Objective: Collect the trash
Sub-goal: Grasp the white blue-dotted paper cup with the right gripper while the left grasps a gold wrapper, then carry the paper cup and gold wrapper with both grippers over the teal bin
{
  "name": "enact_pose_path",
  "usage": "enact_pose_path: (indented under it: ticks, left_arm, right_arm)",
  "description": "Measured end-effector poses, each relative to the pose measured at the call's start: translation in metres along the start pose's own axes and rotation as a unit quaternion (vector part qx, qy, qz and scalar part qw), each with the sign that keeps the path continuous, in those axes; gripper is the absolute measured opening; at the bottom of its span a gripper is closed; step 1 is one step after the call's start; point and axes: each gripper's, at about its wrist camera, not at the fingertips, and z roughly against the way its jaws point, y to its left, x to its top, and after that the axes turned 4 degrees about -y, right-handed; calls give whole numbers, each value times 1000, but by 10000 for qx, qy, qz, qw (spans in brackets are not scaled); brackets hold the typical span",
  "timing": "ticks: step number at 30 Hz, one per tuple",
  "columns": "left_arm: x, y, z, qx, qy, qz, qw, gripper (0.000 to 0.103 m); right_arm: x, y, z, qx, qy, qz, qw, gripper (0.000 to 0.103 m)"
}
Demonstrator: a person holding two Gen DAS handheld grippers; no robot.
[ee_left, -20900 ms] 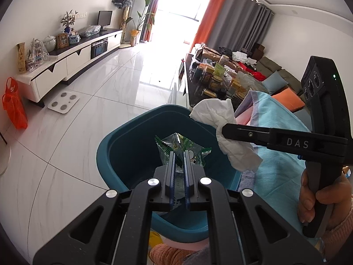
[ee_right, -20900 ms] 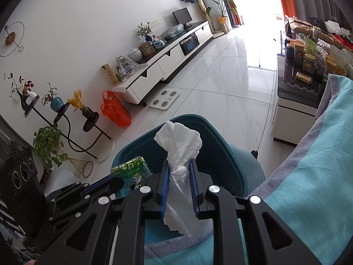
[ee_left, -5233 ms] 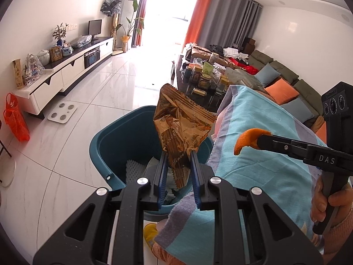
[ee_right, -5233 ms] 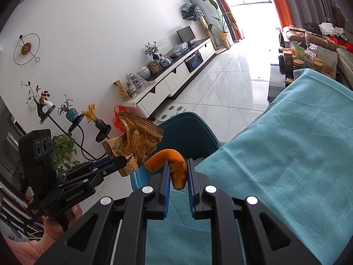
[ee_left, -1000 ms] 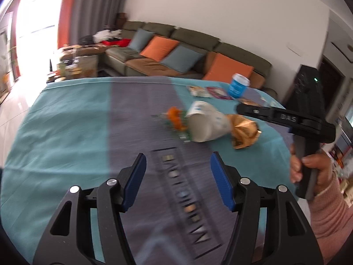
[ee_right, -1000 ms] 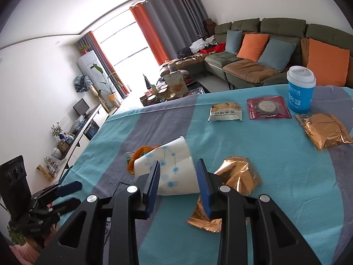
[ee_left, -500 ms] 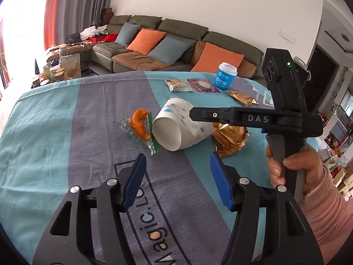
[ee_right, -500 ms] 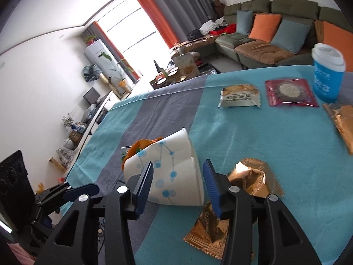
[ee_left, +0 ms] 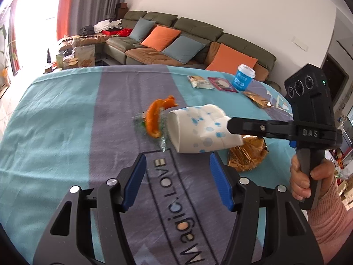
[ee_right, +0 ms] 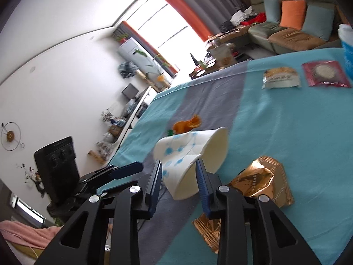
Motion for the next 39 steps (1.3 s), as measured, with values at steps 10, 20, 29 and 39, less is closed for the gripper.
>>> enact_pose_path:
  ticks: [10,20,29,39]
  left_arm:
    - [-10,16,9,107,-1,141,9998,59]
    - [-14,-48,1,-728,81,-659,9951,59]
    - [-19,-101,-44,-659,487,-1181,9896,41]
    - [-18,-95,-38,-546,354,-1152,9912,8]
  right_arm:
    - [3,10,-6,67,-194,-43,9998,9]
    - [12,16,54,-358,-1072,171,9934,8]
    - [5,3,66,-777,-1225,99,9894,8]
    - [6,2,55,-768,-1173,100,9901,8]
